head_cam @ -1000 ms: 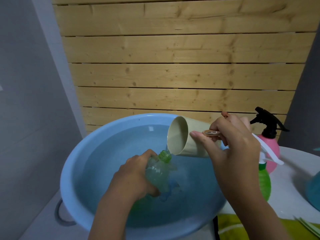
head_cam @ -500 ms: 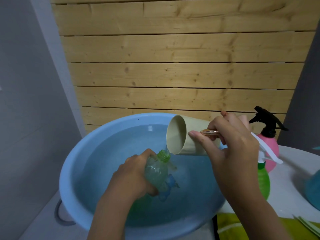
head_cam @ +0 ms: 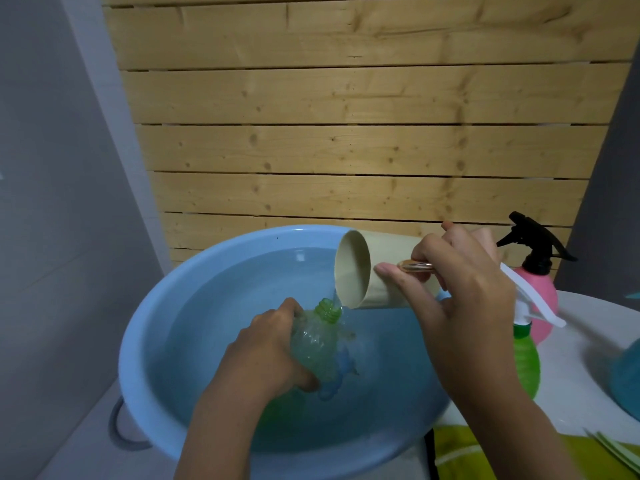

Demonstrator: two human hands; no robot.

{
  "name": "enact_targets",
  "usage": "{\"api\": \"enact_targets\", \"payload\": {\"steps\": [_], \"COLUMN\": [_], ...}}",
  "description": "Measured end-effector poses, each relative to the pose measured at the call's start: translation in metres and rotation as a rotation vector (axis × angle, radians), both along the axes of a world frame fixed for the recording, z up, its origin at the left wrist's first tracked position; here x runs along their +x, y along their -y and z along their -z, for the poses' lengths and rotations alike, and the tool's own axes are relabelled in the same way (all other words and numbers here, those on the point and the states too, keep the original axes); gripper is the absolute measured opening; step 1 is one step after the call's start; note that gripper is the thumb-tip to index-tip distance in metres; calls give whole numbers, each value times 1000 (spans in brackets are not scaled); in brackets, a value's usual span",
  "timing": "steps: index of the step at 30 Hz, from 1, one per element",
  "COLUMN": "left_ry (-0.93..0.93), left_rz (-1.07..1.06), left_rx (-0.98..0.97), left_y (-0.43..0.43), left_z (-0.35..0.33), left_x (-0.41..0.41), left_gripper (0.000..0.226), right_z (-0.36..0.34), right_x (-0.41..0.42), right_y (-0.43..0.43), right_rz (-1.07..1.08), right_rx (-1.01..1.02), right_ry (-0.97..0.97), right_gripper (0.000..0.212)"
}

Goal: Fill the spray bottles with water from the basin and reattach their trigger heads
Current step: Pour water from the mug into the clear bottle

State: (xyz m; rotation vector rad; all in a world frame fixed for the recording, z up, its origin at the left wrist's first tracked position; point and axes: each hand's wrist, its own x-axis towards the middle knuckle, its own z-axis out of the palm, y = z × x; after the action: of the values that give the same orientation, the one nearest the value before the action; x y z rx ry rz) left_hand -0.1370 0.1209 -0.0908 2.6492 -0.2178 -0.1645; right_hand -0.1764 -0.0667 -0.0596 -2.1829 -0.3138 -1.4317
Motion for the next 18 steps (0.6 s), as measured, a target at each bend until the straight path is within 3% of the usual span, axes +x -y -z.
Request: {"api": "enact_targets", "payload": {"steps": [18], "left_ry": [-2], "left_rz": [-7], "left_rx": [24], "left_y": [0], "left_z": [0], "left_x": [0], "left_gripper": [70], "right_z": [-2], "right_x": [-1], "right_y": [0], "right_rz": [19], "right_rx": [-80], "right_ry": [22], "right_gripper": [27]}}
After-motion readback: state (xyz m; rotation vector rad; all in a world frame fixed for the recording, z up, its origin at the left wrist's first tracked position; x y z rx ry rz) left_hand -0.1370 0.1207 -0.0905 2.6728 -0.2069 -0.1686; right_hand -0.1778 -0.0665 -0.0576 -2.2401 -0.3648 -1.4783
